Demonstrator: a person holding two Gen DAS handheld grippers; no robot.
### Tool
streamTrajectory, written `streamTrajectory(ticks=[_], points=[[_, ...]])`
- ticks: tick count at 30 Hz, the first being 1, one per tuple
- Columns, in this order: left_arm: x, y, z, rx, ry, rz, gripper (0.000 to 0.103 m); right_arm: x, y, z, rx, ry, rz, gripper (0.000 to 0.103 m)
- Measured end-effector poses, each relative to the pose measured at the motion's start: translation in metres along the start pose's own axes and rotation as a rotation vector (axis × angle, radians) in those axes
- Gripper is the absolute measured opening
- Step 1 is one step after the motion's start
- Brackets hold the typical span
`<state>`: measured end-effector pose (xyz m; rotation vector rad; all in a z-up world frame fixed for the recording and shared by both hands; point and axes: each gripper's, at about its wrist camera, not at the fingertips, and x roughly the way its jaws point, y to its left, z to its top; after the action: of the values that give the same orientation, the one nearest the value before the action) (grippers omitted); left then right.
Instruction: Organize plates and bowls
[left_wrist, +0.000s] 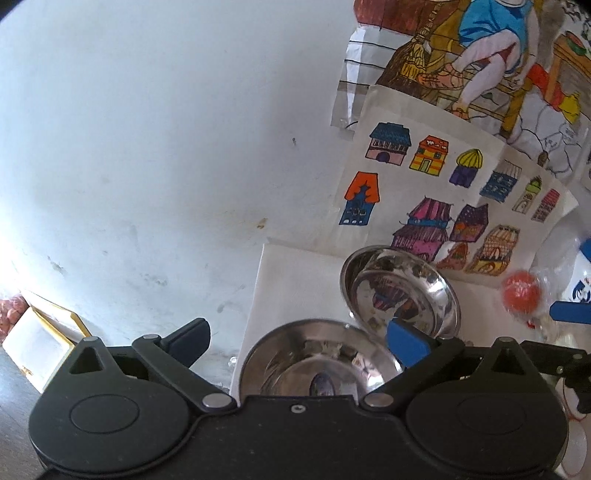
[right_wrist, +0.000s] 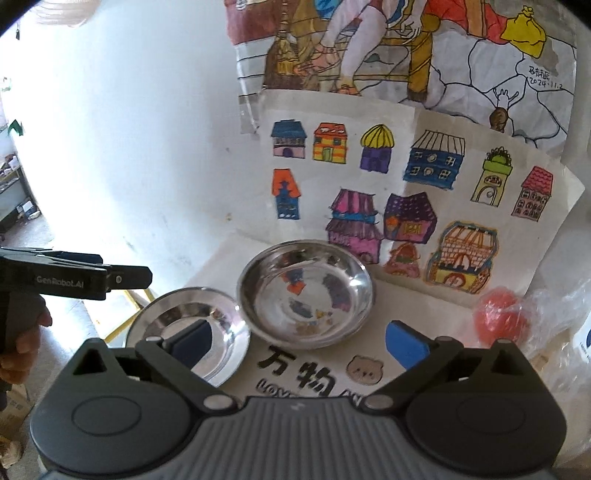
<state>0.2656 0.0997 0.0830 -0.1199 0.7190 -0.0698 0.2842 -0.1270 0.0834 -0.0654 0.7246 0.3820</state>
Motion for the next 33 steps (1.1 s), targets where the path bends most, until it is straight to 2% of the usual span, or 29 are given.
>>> streamTrajectory(ticks=[15,25,30,33], points=[[-0.030,0.020,-0.040,0.040,0.005,0.018,0.102,-0.022,0.008,-0.033,-0.040,0.012,0.045,0.103],[-0.031,0.035,-0.066,0.040,0.024,0.015,0.102,-0.016,0.022,-0.059,-0.062,0.019,0.098,0.103],[-0.025,0.048,-0.072,0.070,0.015,-0.054,0.102,-0.010,0.027,-0.065,-0.079,0.006,0.142,0.102],[-0.021,0.055,-0.075,0.087,-0.010,-0.070,0.102,-0.001,0.029,-0.067,-0.076,0.013,0.167,0.103]])
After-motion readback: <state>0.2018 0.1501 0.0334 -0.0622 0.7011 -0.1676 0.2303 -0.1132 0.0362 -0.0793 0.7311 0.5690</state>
